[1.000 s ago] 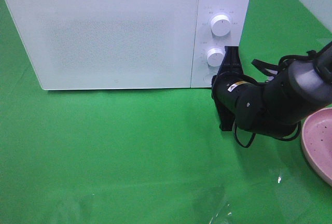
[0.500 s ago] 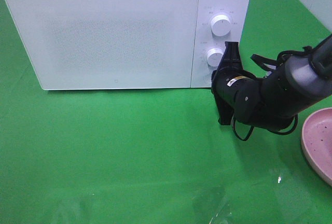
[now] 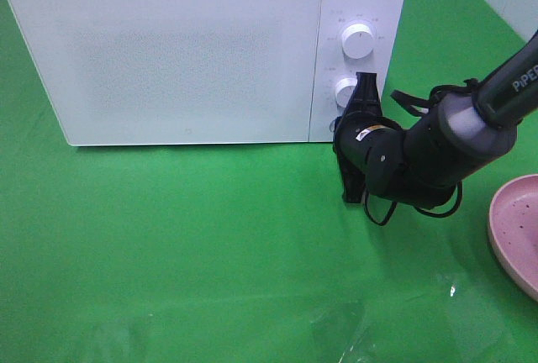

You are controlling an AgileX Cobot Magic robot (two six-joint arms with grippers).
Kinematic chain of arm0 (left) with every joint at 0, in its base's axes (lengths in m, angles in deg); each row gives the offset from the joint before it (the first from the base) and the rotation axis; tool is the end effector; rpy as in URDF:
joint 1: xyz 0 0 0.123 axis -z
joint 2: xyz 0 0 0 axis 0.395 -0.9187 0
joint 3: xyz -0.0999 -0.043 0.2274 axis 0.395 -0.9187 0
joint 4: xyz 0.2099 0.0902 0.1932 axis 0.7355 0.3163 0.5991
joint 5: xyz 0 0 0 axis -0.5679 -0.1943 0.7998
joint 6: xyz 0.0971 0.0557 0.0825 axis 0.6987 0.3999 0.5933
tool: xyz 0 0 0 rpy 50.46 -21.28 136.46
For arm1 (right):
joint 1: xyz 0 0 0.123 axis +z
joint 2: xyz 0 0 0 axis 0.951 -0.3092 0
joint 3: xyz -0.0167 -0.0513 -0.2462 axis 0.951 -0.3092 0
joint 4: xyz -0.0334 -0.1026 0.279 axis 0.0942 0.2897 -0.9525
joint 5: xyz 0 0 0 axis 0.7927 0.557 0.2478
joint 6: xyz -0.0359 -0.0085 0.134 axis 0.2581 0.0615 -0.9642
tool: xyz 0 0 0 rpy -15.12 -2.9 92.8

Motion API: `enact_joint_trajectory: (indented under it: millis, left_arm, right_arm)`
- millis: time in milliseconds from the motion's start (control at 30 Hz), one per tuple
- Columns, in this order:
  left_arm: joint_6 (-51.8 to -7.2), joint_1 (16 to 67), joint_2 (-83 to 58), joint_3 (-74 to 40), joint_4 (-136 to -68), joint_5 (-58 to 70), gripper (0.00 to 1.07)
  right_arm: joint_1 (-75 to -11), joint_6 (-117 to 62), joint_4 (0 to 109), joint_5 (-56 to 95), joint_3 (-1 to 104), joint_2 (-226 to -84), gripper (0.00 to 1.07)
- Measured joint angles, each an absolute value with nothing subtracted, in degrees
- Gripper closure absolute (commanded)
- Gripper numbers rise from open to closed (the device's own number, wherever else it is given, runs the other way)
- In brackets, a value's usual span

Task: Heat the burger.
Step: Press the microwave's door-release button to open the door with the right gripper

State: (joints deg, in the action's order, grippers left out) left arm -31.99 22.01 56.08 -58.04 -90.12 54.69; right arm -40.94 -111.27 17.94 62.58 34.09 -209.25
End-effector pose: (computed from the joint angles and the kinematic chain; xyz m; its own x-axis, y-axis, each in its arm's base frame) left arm 0.1115 -0.0034 0.2860 -0.4234 -0.0103 -0.9059 0.0152 0.9997 -0.0185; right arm 0.3820 0.1602 -0.0149 -0.0215 0.9979 0.0606 0.4149 -0.0463 0.9087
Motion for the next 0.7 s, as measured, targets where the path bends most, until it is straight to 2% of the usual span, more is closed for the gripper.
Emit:
enact_joint_trajectory:
  millis: [700]
  left_arm:
    - [-32.0,22.0,56.1,-58.0,-90.1,54.7,0.13]
  right_arm:
    - [-40.4,-108.2,16.2,68.0,34.2,-210.3,1.07]
